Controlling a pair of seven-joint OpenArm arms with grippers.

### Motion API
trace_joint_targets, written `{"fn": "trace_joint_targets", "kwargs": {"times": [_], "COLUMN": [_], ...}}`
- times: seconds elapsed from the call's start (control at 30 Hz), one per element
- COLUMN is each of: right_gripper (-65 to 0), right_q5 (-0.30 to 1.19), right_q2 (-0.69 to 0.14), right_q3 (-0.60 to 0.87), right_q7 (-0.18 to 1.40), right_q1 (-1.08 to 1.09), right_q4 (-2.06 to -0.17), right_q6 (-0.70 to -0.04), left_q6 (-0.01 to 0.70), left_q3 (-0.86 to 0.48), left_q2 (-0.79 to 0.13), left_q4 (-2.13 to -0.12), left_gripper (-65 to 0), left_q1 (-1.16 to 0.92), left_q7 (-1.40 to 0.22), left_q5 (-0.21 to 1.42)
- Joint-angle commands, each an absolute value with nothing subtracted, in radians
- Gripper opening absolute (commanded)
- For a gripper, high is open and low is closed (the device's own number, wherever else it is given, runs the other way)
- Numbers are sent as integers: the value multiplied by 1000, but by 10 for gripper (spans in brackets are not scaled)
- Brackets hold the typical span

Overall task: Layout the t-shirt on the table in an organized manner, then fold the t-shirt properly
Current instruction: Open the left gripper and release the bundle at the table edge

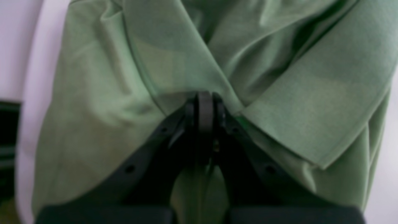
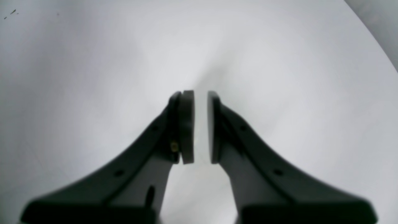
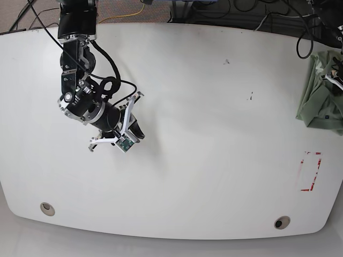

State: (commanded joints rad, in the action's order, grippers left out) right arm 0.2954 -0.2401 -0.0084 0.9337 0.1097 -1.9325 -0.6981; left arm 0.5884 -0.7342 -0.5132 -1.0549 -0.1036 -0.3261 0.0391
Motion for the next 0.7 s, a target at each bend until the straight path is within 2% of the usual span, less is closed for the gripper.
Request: {"fn": "trace_joint_targets", "kwargs": {"times": [0.5, 0.7], "right_gripper": [-579, -579], "right_q5": [295, 295], "right_q2": [-240, -242], "right_q3": [-8, -8], "right_q7": [934, 934], "right_q1": [108, 108], "right_q4": [-1933, -1965], "right_q6": [-698, -698], "left_q6": [588, 588], "left_q3": [-748, -750], "left_q2": [-536, -535], "left_q4": [-1063, -1193], "left_gripper": [-650, -650], "left_q1": [-102, -97], "left_q7": [-326, -338], "left_q5": [44, 44]}}
